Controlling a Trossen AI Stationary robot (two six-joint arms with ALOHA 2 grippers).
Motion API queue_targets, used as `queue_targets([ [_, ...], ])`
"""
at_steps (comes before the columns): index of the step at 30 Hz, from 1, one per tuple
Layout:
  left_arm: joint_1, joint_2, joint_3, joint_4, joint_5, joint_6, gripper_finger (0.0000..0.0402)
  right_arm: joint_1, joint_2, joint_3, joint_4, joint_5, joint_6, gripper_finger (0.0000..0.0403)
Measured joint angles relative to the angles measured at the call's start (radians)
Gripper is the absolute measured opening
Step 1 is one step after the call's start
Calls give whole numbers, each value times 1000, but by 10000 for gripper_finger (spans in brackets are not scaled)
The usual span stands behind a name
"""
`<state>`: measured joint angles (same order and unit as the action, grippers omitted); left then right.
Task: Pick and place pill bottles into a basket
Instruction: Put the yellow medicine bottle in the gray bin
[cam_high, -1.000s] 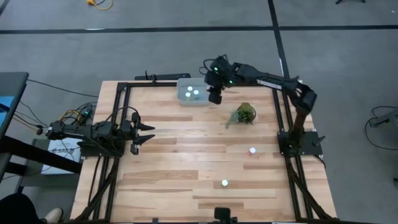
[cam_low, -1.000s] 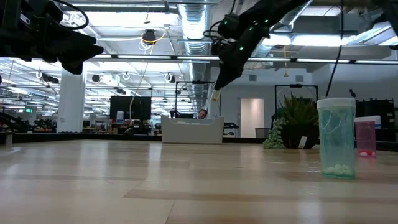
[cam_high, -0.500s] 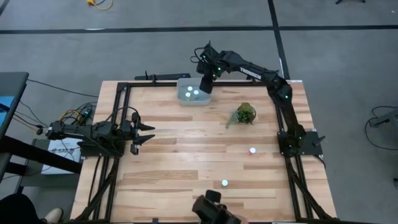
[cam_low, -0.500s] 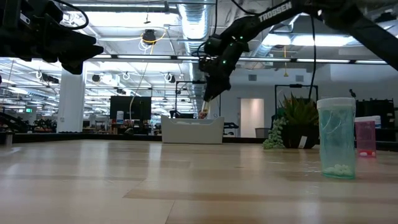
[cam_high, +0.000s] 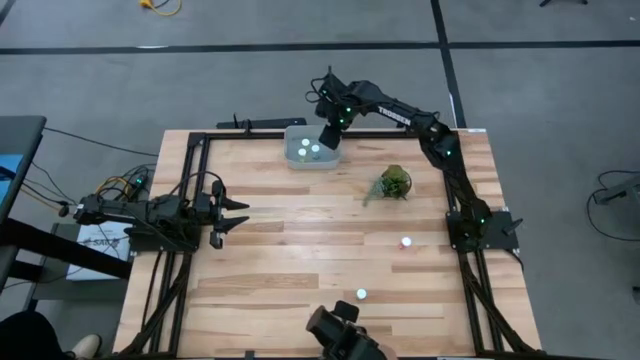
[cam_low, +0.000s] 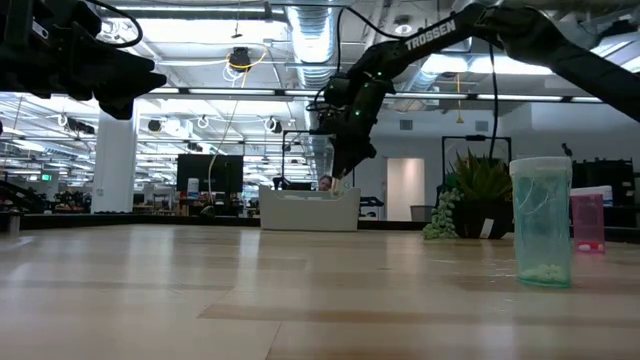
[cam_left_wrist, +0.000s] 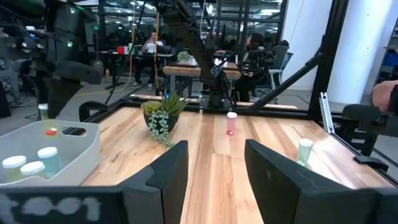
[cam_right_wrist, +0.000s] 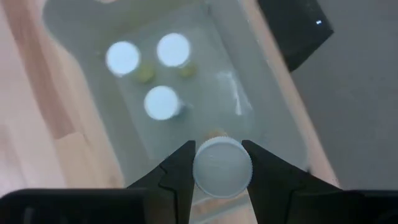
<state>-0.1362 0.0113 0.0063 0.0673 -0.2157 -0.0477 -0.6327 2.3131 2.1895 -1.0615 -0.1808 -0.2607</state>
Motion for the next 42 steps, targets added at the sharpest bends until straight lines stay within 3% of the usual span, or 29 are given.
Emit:
queue_targets([
  [36, 0, 0, 0, 0, 0, 8, 146, -4, 0, -1, 75, 2, 44, 118],
  [42, 0, 0, 0, 0, 0, 6, 146, -2, 55, -3, 68, -1, 48, 118],
])
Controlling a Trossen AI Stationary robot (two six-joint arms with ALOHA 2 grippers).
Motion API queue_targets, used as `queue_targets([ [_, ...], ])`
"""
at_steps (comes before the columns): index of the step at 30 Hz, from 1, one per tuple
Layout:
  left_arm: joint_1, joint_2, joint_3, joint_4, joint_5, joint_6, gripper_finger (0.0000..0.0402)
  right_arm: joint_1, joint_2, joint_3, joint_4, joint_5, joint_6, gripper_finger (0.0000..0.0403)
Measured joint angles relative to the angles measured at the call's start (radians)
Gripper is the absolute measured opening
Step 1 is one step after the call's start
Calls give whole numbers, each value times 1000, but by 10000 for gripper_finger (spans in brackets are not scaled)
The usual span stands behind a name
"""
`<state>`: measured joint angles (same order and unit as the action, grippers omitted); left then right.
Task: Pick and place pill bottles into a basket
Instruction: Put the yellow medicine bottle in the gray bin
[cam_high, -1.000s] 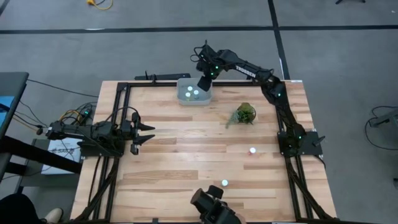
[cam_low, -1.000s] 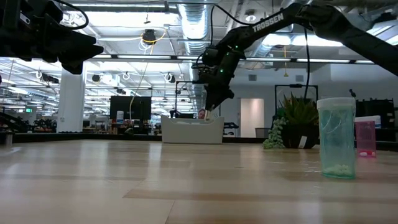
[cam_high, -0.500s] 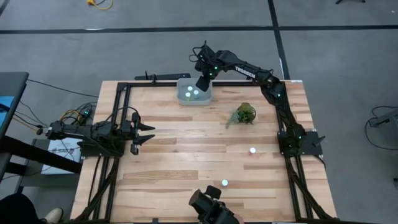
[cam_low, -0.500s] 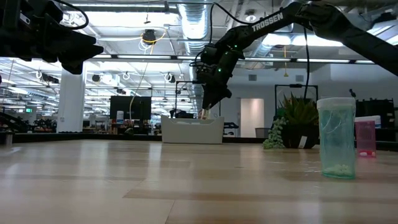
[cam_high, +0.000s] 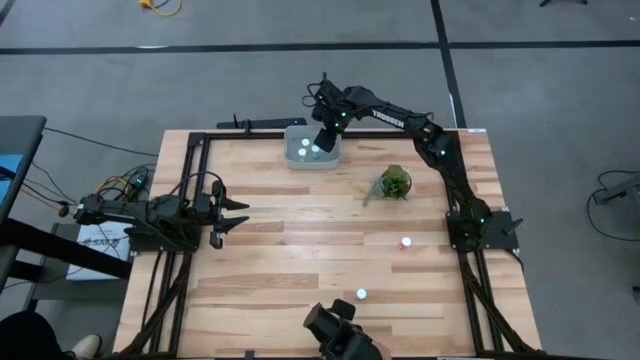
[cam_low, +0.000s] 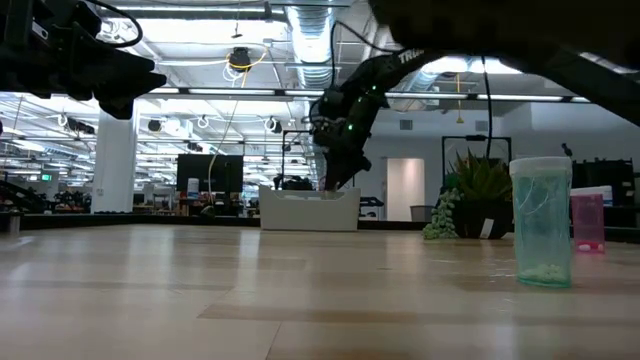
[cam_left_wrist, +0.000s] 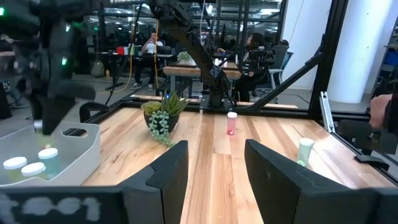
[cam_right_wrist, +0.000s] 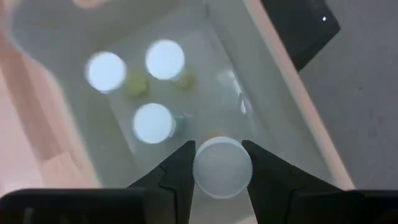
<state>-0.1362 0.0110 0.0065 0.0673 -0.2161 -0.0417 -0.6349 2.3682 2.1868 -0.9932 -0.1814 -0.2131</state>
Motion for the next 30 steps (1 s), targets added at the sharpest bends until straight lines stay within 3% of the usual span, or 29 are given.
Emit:
queue_targets([
  [15, 0, 0, 0, 0, 0, 3, 146, -16, 25, 0, -24, 4, -4, 121],
  [30, 0, 0, 0, 0, 0, -2, 146, -21, 26, 1, -18, 4, 12, 190],
])
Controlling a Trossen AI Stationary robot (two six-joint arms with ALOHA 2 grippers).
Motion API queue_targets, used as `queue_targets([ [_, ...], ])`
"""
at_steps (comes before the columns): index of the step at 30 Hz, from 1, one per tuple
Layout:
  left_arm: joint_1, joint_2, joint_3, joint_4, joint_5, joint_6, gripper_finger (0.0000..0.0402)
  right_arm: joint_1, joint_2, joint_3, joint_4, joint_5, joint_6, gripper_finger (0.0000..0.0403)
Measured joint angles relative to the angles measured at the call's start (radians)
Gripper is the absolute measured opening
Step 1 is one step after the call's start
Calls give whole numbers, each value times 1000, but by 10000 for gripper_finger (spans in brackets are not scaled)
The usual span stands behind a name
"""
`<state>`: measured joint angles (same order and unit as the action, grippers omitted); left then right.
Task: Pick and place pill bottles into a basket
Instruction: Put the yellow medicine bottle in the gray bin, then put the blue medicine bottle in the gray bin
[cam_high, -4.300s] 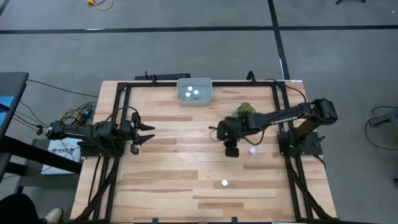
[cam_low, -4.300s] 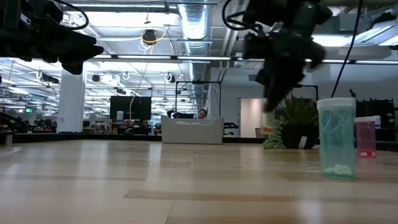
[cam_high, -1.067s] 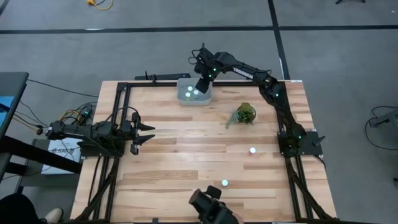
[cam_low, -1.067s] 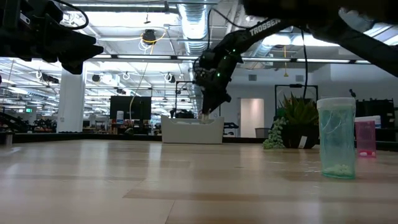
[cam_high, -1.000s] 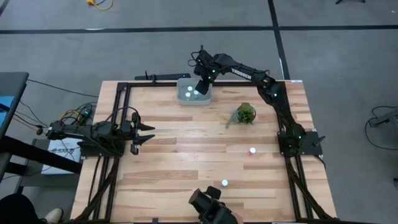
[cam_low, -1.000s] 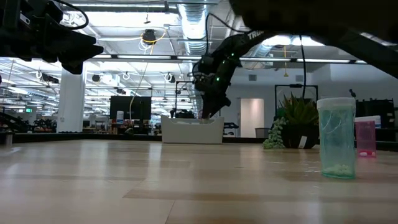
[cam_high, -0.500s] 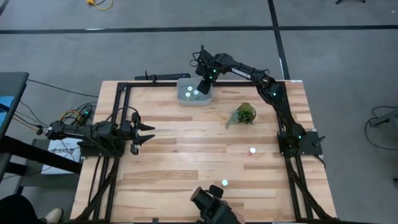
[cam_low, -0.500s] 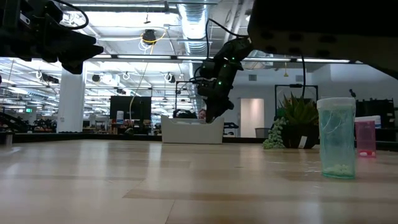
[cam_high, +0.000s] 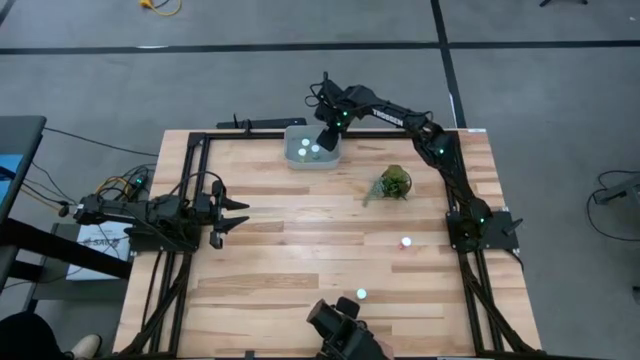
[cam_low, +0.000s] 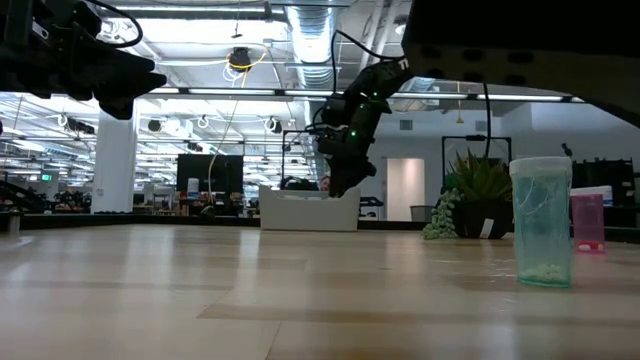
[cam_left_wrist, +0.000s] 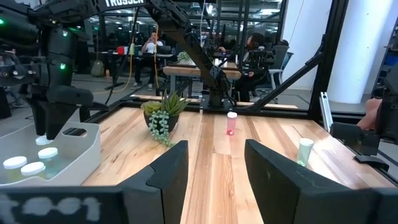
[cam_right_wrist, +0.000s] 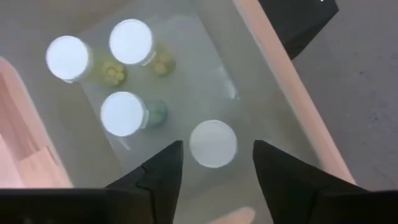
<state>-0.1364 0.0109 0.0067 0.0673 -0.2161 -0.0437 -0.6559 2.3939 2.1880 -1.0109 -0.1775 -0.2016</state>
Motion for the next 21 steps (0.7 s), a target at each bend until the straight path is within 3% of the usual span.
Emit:
queue_targets([
  [10, 0, 0, 0, 0, 0, 5, 146, 21, -9, 0, 1, -4, -16, 191],
  [21, 0, 0, 0, 0, 0, -1, 146, 38, -119, 1, -5, -8, -18, 176],
])
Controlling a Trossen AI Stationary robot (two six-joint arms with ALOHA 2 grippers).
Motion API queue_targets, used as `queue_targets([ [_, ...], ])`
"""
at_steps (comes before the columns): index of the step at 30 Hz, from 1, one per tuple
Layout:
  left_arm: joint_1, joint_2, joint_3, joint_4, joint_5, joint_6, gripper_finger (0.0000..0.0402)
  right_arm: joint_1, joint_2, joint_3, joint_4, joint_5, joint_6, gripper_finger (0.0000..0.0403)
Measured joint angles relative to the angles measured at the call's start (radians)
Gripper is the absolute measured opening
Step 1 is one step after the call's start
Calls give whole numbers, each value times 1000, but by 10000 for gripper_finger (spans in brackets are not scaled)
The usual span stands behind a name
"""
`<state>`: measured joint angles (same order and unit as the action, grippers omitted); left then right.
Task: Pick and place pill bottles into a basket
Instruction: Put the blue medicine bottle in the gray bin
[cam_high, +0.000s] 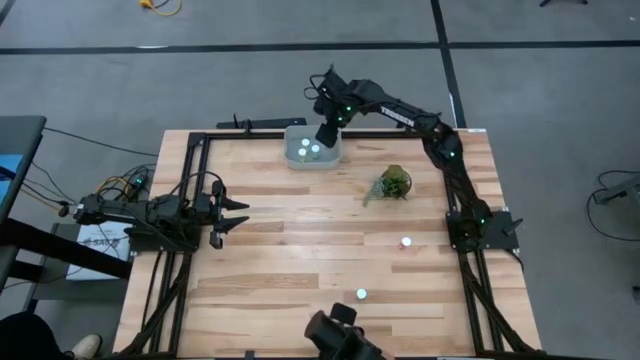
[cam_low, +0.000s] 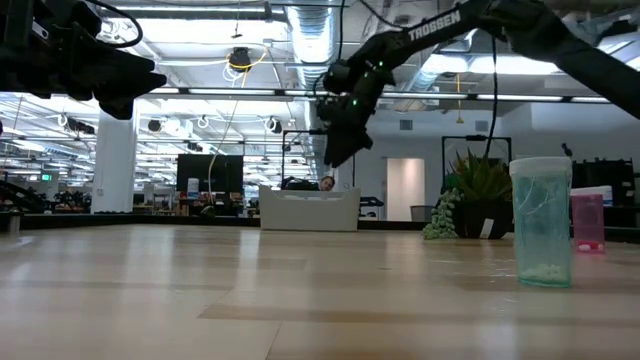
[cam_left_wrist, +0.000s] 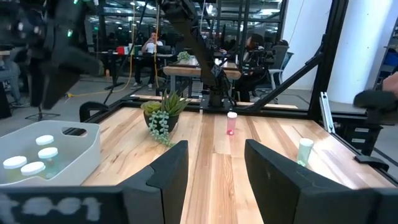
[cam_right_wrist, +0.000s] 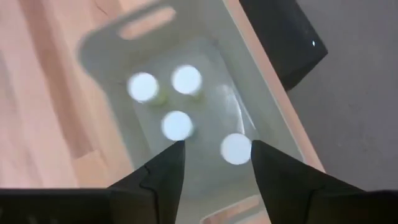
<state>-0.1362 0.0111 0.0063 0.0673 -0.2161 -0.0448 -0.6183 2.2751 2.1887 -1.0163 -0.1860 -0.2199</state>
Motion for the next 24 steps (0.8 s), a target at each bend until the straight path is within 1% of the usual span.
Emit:
queue_targets([
  [7, 0, 0, 0, 0, 0, -3, 146, 56, -99, 0, -25, -6, -23, 179],
  [11, 0, 0, 0, 0, 0, 5, 146, 110, -152, 0, -64, -44, -33, 180],
  [17, 0, 0, 0, 0, 0, -2, 146, 222, -212, 0, -185, -51, -50, 176],
  [24, 0, 0, 0, 0, 0, -2, 146, 374, -233, 0, -379, -49, -33, 177],
])
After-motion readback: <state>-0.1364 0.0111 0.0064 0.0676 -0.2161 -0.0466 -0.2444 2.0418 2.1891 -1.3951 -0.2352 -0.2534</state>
